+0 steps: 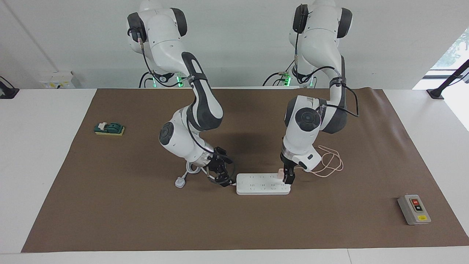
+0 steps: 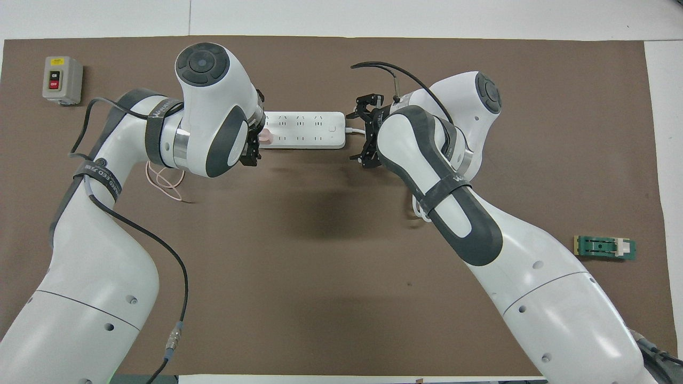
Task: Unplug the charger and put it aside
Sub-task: 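Grasp the pink charger with the left gripper while the right gripper grips the strip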
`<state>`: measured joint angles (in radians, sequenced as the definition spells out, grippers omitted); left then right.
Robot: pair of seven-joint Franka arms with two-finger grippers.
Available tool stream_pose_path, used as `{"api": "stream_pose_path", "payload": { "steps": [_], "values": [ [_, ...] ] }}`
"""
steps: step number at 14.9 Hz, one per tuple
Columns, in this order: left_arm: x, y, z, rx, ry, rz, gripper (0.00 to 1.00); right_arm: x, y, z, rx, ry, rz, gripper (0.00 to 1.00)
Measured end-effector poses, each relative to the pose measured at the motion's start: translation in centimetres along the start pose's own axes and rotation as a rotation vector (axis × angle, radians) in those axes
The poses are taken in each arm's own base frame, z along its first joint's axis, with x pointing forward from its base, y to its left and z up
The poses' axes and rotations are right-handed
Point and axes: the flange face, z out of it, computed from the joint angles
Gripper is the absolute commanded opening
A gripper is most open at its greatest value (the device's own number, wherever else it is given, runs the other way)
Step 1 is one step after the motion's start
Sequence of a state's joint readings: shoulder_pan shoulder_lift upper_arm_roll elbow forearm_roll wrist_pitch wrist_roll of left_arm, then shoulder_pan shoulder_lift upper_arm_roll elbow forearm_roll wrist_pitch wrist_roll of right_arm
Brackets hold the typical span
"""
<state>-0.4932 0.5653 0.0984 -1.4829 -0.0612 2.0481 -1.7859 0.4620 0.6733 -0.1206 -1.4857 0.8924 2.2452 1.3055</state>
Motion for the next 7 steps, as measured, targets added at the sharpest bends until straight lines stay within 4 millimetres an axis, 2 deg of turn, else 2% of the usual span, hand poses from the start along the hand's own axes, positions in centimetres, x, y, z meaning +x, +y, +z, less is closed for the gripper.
{"api": "stream_pose_path", "payload": {
  "steps": [2,6,7],
  "values": [
    [0.1,-0.3,0.4,-0.007,-0.002,-0.001,0.87,0.3,-0.5,0.4,0.027,0.001,0.005,1.00],
    [-0.1,-0.7,1.1,-0.031,-0.007,0.004,0.55,0.4,-1.5,1.7,0.039,0.005,-0.015,1.00],
    [-0.4,-0.8,1.2,-0.032,-0.007,0.007,0.42,0.5,-1.7,2.0,0.041,0.005,-0.018,1.00]
  ]
}}
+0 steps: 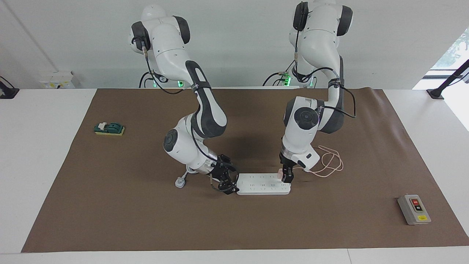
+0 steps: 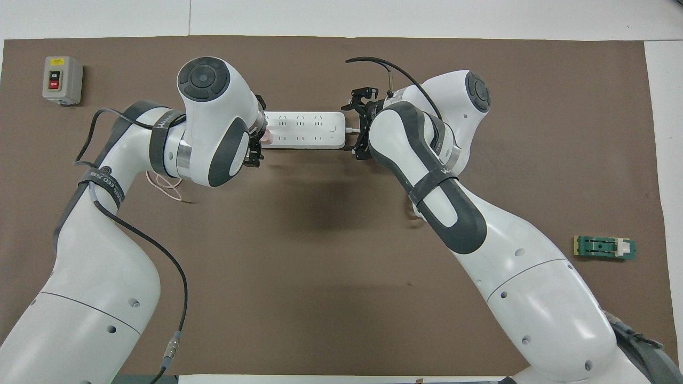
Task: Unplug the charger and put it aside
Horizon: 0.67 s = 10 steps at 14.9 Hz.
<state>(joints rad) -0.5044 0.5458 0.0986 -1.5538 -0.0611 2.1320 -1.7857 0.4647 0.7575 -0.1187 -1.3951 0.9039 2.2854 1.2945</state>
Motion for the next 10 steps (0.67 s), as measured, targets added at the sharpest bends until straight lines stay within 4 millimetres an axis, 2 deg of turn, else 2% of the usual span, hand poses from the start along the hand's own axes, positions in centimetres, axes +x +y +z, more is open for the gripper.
{"api": "stream_pose_path", "payload": {
  "steps": [1,2,3,7,10],
  "values": [
    [-0.3,-0.1,0.0,-0.002,0.000,0.004,0.29,0.0,-0.1,0.2,0.001,0.000,-0.002,1.00],
    [-0.3,0.1,-0.2,-0.017,-0.001,0.005,0.19,0.0,-0.2,0.3,0.001,-0.001,-0.002,1.00],
    [-0.2,0.2,-0.4,-0.031,-0.003,0.004,0.16,0.0,-0.2,0.3,0.001,-0.001,-0.003,1.00],
    [-0.2,0.3,-0.4,-0.037,-0.003,0.004,0.16,-0.3,-0.1,0.6,0.005,-0.005,-0.006,1.00],
    [-0.2,0.3,-0.4,-0.037,-0.003,0.004,0.17,-1.1,0.1,1.5,0.021,-0.011,-0.011,1.00]
  ]
}}
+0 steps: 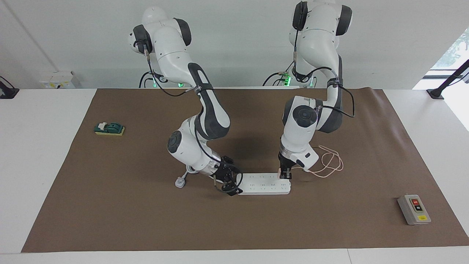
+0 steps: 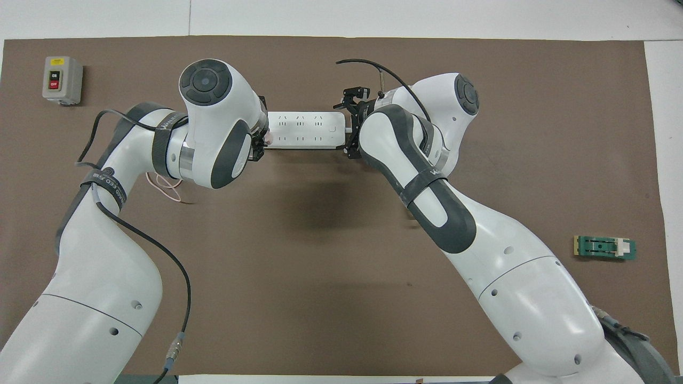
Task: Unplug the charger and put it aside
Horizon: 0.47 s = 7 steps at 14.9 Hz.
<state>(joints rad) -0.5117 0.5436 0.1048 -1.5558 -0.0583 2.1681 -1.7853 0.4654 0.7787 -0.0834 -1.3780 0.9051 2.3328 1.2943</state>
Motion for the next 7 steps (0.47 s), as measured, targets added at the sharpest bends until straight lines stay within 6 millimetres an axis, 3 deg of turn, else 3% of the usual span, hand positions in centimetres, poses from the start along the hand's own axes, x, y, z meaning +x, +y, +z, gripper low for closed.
{"api": "stream_pose_path", "payload": {
  "steps": [7],
  "values": [
    [0.0,0.0,0.0,0.000,0.000,0.000,0.17,0.8,0.1,1.6,0.005,0.008,0.005,1.00]
  ]
}}
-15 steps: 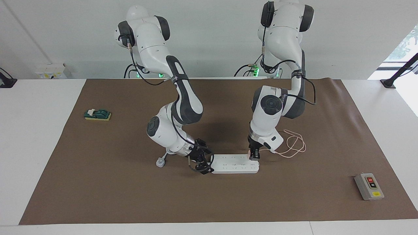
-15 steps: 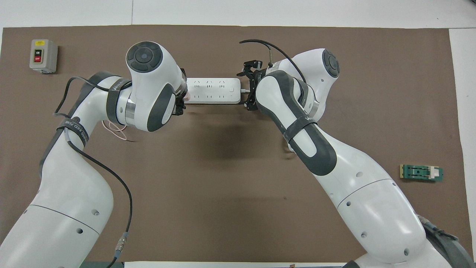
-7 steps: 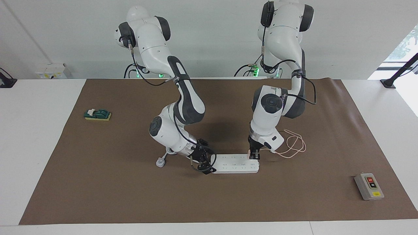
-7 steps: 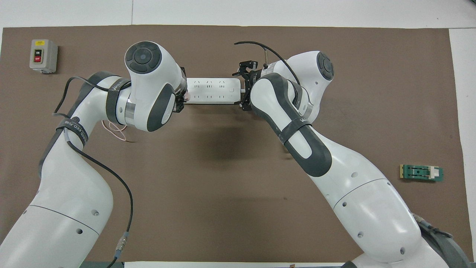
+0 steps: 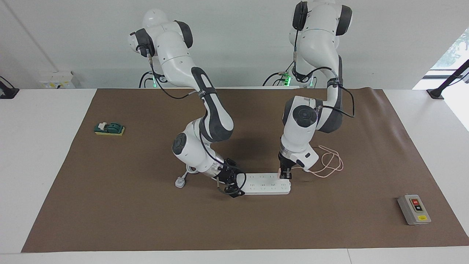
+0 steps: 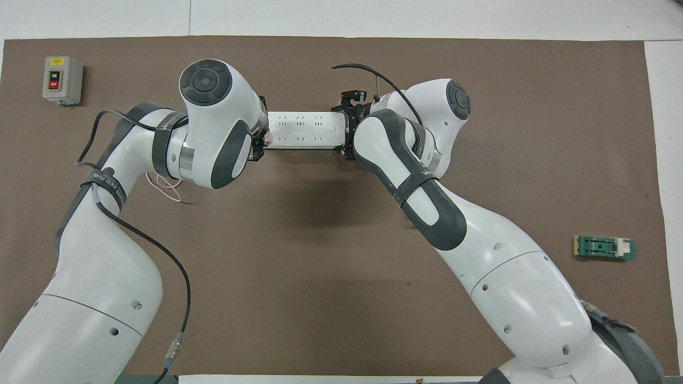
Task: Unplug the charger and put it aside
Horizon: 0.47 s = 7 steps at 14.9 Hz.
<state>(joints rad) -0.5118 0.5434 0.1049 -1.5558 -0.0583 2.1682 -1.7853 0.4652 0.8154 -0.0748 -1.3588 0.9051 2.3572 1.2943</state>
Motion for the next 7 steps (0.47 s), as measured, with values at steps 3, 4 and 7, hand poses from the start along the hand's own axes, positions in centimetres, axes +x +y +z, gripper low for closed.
{"api": "stream_pose_path", "payload": {
  "steps": [3,4,7],
  "values": [
    [0.00,0.00,-0.03,0.000,0.000,0.000,0.17,0.05,-0.06,-0.01,-0.009,-0.004,0.000,0.51],
    [-0.01,-0.02,-0.02,0.000,0.000,0.000,0.17,0.07,-0.09,-0.02,-0.011,-0.005,0.000,0.33],
    [0.01,-0.02,-0.03,0.000,0.000,0.000,0.00,0.06,-0.10,-0.03,-0.011,-0.005,0.000,0.05]
  ]
}}
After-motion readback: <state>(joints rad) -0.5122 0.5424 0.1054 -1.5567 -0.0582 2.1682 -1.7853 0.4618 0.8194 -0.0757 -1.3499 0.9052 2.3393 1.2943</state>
